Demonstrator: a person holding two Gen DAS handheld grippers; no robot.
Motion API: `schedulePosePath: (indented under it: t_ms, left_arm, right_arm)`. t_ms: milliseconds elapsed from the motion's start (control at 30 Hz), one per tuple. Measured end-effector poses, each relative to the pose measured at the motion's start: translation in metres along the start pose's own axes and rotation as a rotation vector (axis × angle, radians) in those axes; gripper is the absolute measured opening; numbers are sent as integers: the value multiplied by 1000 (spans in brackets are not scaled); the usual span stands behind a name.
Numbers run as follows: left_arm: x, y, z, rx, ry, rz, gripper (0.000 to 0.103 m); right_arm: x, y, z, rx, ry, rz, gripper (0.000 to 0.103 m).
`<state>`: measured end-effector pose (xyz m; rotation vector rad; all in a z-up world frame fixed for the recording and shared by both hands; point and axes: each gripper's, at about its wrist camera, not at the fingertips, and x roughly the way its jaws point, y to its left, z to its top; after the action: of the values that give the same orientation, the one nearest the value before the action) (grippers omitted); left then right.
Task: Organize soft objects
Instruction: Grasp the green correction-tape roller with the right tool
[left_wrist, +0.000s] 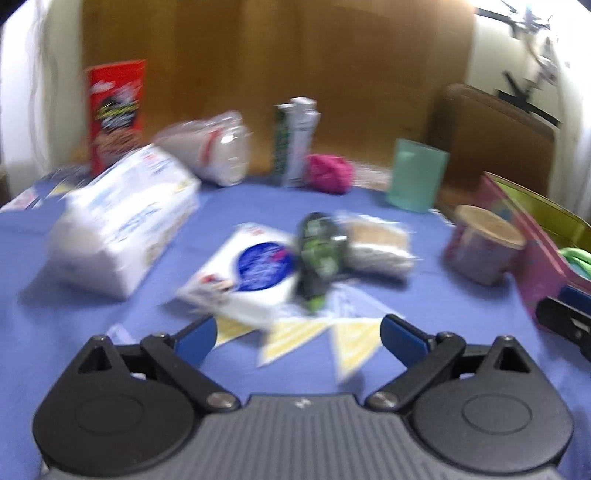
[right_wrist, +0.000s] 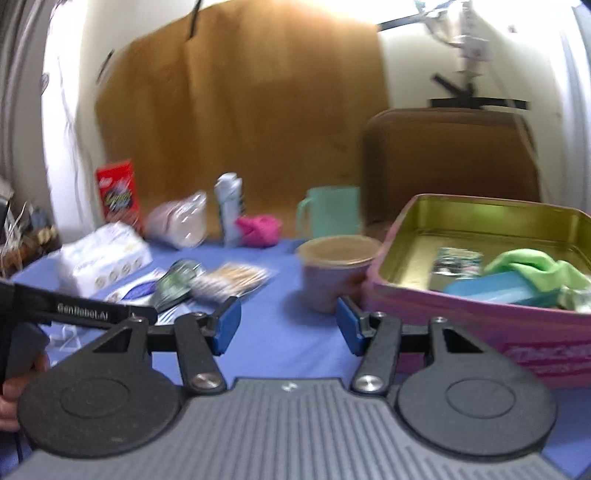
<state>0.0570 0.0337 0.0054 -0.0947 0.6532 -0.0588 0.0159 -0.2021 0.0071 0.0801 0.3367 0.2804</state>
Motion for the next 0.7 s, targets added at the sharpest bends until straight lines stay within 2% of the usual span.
schedulePosePath:
  t_ms: [67, 133, 267, 333, 433, 533, 667, 700]
  left_arm:
    - [4, 13, -3, -19, 18, 49, 98]
    - [3, 21, -6, -40, 2, 68, 97]
    - [-5, 41, -8, -163, -50, 15, 97]
    - [-8, 54, -10, -239, -81, 6, 96]
    - [-11, 71, -13, -336, -113, -24, 95]
    - [-14, 76, -14, -363, -131, -36, 95]
    - [-12, 77, -14, -372, -132, -53, 95]
    - [-13, 78, -15, -377, -133, -58, 95]
  right_arm:
    - [6, 9, 4, -26, 13, 12, 59]
    - [12, 15, 8, -34, 31, 31, 59]
    - [34, 30, 18, -41, 72, 96, 58]
    - [51, 40, 24, -38, 109, 130, 53]
    - [80, 59, 29, -11, 189, 211, 53]
    - [107, 79, 28, -1, 258, 249, 54]
    - [137, 89, 26, 40, 315, 240, 53]
    - [142, 88, 24, 58, 331, 240, 51]
